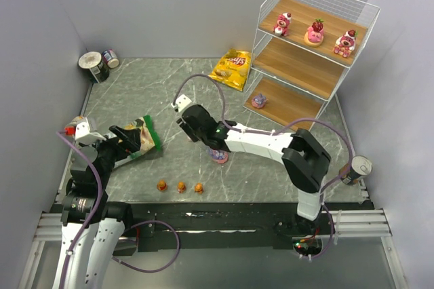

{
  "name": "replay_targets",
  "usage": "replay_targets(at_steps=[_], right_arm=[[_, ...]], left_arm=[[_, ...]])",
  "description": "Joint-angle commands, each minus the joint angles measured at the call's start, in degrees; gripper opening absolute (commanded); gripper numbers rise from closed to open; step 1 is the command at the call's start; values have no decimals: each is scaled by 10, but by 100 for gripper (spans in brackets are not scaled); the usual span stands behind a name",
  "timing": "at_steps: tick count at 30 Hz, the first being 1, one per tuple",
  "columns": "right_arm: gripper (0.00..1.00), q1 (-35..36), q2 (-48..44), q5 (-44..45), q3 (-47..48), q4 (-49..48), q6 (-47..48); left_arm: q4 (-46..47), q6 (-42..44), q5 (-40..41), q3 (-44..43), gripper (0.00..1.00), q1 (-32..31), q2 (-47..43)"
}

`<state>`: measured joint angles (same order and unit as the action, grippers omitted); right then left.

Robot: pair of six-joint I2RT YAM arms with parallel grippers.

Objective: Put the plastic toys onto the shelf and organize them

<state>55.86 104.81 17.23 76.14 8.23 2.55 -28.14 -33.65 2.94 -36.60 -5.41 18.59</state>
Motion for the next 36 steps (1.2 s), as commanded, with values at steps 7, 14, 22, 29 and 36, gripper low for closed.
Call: replay_targets(at_steps=[7,14,22,29,36], right_arm=[[43,0,69,68,84,-3,-1],[39,0,85,69,88,5,-8],[18,0,89,98,89,18,-10],[0,-15,57,131,71,21,18],[0,-61,-25,166,27,10,113]], left_arm=[[11,3,6,-4,96,2,4],[11,4,6,-4,96,2,5],[10,4,6,-4,96,2,2],[10,3,6,-4,96,2,-2],[10,3,7,-4,96,2,-14]])
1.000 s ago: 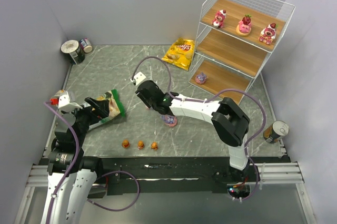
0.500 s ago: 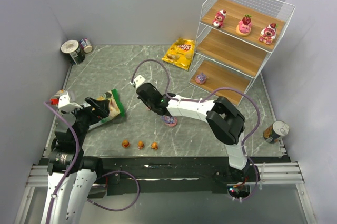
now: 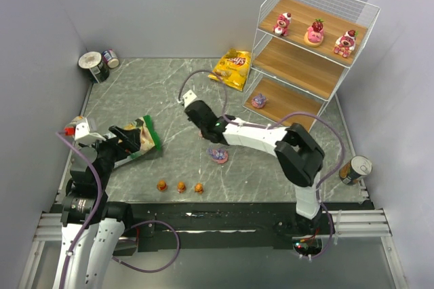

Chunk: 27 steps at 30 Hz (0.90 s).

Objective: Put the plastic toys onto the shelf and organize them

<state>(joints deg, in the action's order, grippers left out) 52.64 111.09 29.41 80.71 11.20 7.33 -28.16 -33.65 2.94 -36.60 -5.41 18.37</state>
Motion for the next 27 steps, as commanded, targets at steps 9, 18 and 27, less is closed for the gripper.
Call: replay_targets(at_steps=[9,18,27], right_arm=[[0,-126,-234,21,-188,-133,267],[0,-206,-314,-28,-291,-191,350],[0,-260,-315,-65,-322,-235,391]], left_arm=[[9,5,6,-5,96,2,-25],[10,8,7,-5,96,2,-33],[13,9,1,-4,96,2,-37]])
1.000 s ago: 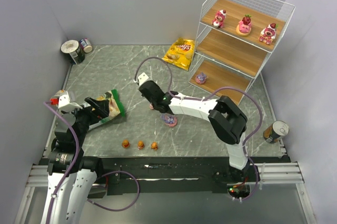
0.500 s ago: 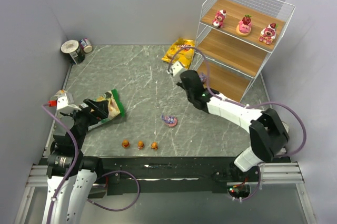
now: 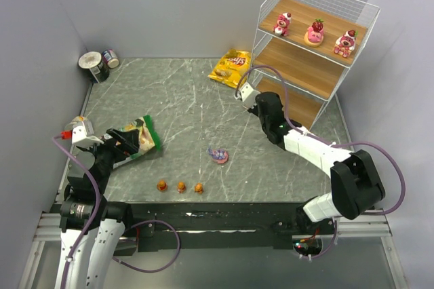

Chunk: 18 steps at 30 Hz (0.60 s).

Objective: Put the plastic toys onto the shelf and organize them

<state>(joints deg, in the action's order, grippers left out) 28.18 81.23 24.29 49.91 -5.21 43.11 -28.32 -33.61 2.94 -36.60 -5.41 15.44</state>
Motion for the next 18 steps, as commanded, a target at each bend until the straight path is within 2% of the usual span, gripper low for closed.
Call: replay_targets(at_steps=[1,18], right_arm=[[0,-21,-14,-14,-23,-80,41],[0,-75,76,-25,-51,-211,101]], left_arm=[[14,8,1,-4,96,2,-8],[19,14,-6,-2,96,2,2]])
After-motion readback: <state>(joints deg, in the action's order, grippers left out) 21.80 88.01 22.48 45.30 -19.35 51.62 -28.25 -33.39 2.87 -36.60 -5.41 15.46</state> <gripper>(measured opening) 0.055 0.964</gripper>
